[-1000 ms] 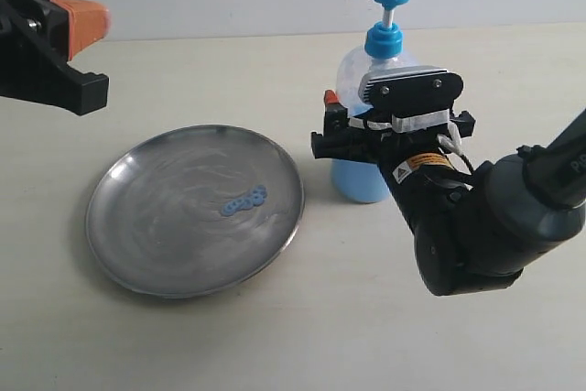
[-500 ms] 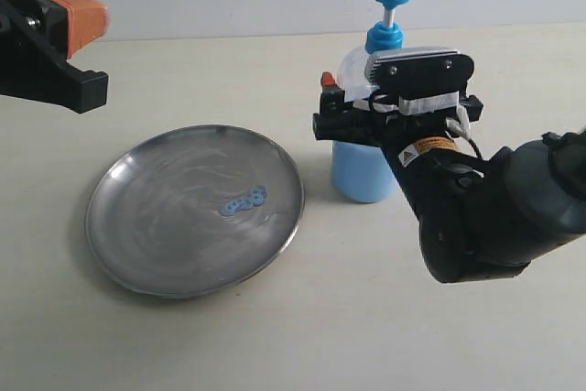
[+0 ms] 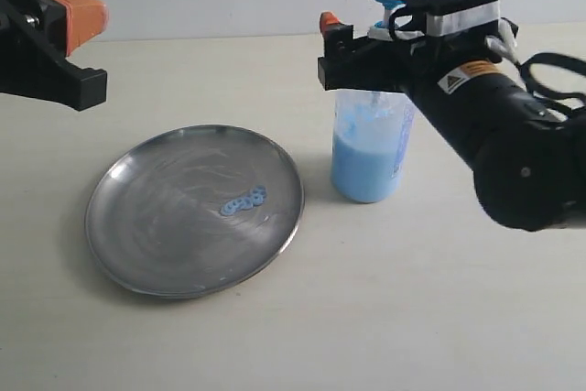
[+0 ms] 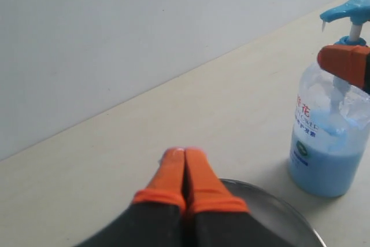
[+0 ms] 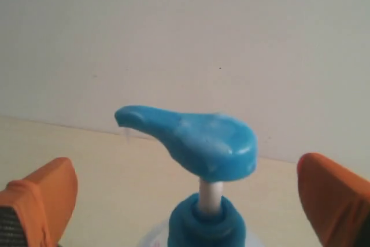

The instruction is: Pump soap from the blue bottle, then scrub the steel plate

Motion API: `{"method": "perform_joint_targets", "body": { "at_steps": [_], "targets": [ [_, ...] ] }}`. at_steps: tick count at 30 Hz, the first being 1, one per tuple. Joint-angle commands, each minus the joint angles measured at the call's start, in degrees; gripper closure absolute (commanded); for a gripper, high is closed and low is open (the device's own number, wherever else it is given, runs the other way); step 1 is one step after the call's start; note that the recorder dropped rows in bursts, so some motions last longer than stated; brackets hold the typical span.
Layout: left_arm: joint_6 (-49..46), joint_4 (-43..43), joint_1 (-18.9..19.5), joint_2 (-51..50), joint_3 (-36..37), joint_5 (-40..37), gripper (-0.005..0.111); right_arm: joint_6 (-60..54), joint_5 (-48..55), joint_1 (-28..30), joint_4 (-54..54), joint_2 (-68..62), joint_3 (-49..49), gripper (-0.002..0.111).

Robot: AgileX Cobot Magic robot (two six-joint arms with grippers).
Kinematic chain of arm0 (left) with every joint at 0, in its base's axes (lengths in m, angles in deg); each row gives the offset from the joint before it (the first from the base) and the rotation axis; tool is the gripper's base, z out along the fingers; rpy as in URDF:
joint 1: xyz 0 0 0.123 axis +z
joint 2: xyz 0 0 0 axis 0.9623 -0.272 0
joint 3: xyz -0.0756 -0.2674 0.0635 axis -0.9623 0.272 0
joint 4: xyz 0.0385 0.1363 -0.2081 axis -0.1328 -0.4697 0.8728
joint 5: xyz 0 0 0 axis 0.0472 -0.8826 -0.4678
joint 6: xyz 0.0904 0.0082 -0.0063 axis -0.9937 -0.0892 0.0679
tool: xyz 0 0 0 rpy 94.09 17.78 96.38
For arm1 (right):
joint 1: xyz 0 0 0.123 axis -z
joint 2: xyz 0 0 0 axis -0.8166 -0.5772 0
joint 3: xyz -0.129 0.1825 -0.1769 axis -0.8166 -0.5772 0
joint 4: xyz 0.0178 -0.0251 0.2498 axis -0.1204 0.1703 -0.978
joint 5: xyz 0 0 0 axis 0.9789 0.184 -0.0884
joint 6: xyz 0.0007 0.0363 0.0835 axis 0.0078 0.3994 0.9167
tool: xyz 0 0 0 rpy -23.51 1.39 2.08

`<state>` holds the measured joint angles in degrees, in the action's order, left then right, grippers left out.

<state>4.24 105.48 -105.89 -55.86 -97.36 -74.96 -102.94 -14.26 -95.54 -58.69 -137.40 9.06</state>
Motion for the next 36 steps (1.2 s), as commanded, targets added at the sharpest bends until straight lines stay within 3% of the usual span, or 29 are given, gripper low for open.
{"method": "perform_joint_targets", "body": {
  "at_steps": [1,9,13,15,23,30,33,36],
  "targets": [
    [0.59,0.0,-0.25,0.31,0.19,0.94,0.107,-7.83,15.27,0.12,-6.02,8.99,-0.06,0.004],
    [0.59,0.0,-0.25,0.31,0.19,0.82,0.107,-44.18,34.34,0.12,-39.33,22.59,-0.06,0.008],
    [1.14,0.0,-0.25,0.22,0.19,-0.01,0.107,-67.2,35.82,0.12,-64.78,28.07,-1.25,0.024],
    [1.14,0.0,-0.25,0.1,0.19,-0.99,0.107,-72.94,33.38,0.12,-66.35,30.36,-2.73,0.036],
    [1.23,0.0,-0.25,-2.7,0.19,-3.1,0.107,-72.42,33.79,0.12,-66.35,37.76,-12.64,0.08],
    [1.23,0.0,-0.25,-7.44,0.19,-10.61,0.107,-64.04,63.22,0.12,-66.35,36.42,-15.41,0.098],
    [1.23,0.0,-0.25,-9.08,0.19,-15.99,0.107,-53.55,73.61,0.12,-57.42,34.47,-15.41,0.105],
    [1.48,2.1,-0.25,-10.48,0.19,-20.87,0.107,-33.02,80.31,0.12,-34.52,31.83,-13.72,0.108]
  ]
}}
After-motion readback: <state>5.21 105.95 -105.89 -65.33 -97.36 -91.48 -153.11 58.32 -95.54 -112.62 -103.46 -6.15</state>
